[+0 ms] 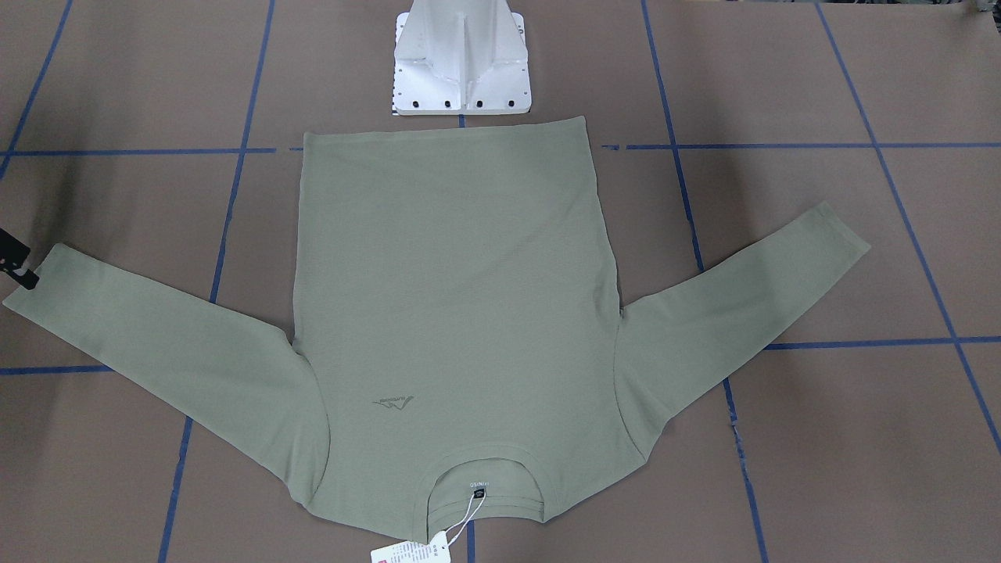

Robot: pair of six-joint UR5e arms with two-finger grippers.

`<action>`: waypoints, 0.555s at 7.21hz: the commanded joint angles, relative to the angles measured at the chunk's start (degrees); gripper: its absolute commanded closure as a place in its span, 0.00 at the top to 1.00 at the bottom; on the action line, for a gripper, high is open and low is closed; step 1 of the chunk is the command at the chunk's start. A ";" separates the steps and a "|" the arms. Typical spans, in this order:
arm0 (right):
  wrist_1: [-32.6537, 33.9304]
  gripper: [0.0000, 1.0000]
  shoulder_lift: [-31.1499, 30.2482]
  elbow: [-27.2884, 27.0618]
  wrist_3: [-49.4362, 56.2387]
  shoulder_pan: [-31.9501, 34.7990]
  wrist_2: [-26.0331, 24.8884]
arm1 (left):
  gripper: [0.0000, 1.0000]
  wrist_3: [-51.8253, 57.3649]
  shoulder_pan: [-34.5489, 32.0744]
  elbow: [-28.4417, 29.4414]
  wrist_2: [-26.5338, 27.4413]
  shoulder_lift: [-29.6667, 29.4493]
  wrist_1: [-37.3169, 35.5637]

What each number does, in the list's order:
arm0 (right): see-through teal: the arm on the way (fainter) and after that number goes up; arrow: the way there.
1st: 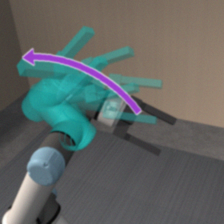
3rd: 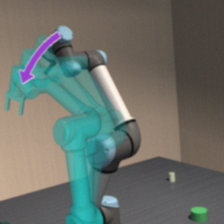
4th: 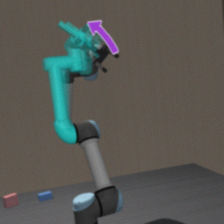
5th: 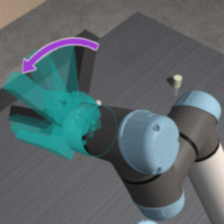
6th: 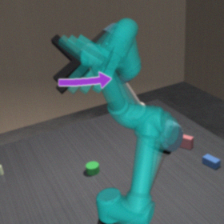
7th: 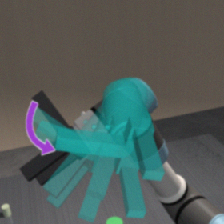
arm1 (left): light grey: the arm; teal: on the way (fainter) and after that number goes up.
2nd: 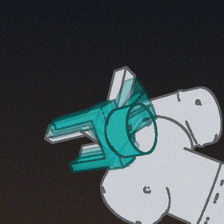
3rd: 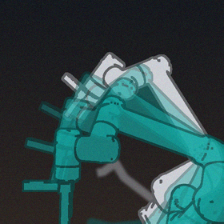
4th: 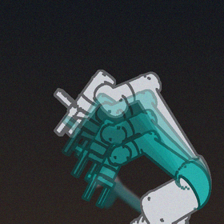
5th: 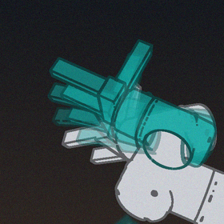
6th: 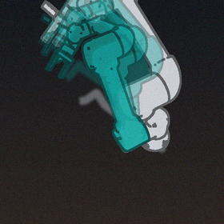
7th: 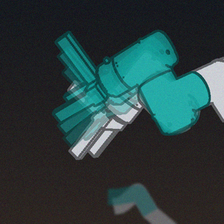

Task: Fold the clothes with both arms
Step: 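Lower the right gripper onto the sleeve cuff nearest it and grasp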

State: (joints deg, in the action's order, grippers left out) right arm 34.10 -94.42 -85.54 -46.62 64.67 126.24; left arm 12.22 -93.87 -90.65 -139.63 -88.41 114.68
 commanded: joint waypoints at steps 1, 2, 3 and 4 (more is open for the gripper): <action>-7.90 0.89 0.03 6.69 -3.39 -2.44 -1.52 | 1.00 0.00 0.00 -0.05 -0.02 0.08 0.02; -7.82 0.89 -0.23 7.92 -3.30 -2.44 -1.69 | 1.00 0.09 0.00 -0.05 -0.02 0.08 0.02; -7.90 0.88 -0.76 7.93 -3.30 -2.27 -1.78 | 1.00 0.09 0.00 -0.14 -0.02 0.08 0.02; -7.90 0.88 -1.20 8.02 -3.30 -2.27 -1.87 | 1.00 0.09 -0.09 -0.23 -0.02 0.08 0.02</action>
State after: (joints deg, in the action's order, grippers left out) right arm 26.30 -95.09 -77.83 -49.90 62.38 124.50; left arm 12.29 -93.88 -90.79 -139.66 -88.34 114.70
